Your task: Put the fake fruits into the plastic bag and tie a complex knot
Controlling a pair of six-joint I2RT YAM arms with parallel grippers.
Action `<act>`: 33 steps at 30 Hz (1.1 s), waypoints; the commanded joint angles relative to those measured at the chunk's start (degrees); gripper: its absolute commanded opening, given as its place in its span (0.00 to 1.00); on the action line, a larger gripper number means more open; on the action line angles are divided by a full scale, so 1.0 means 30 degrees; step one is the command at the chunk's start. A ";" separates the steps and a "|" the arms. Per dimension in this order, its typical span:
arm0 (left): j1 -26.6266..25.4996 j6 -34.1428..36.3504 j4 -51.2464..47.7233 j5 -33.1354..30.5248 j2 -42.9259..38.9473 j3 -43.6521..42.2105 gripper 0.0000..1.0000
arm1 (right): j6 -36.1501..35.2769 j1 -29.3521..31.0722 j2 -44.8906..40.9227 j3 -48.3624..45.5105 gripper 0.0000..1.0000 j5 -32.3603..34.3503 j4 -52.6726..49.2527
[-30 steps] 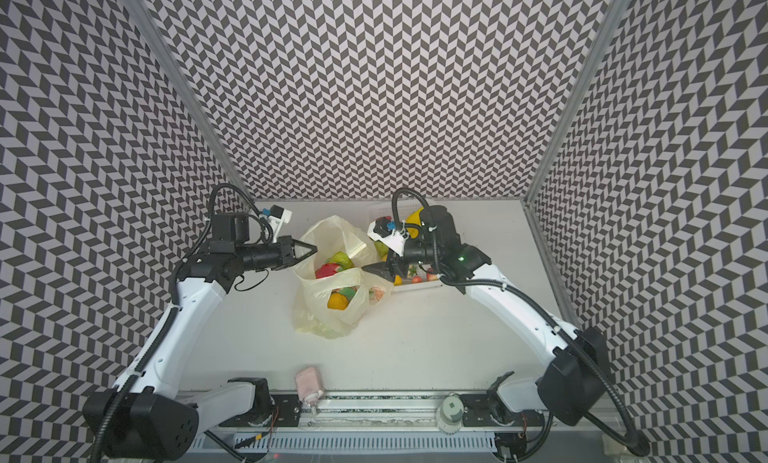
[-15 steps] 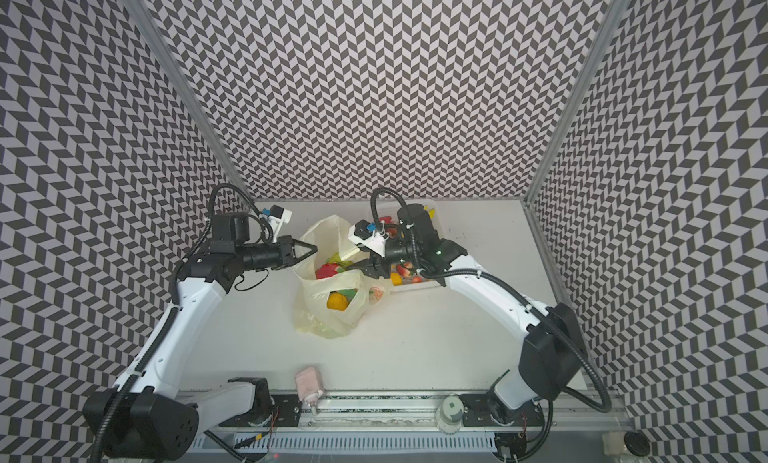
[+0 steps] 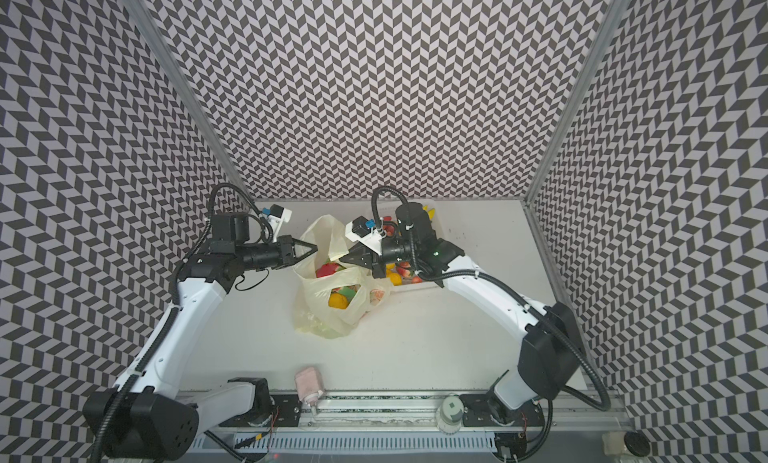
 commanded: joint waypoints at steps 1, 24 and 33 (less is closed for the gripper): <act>-0.0112 0.0393 0.0691 0.0030 -0.0781 0.0293 0.10 | 0.0446 -0.0059 -0.0950 -0.0424 0.00 0.0612 0.1601; -0.0546 0.2167 0.6678 -0.2086 -0.6713 -0.0033 0.81 | 0.4040 -0.2347 -0.1130 -0.0712 0.00 0.3410 0.2425; -0.5761 0.3801 0.4732 -0.7349 -0.7282 0.0686 0.80 | 0.4359 -0.2753 -0.1013 -0.0944 0.00 0.4061 0.2576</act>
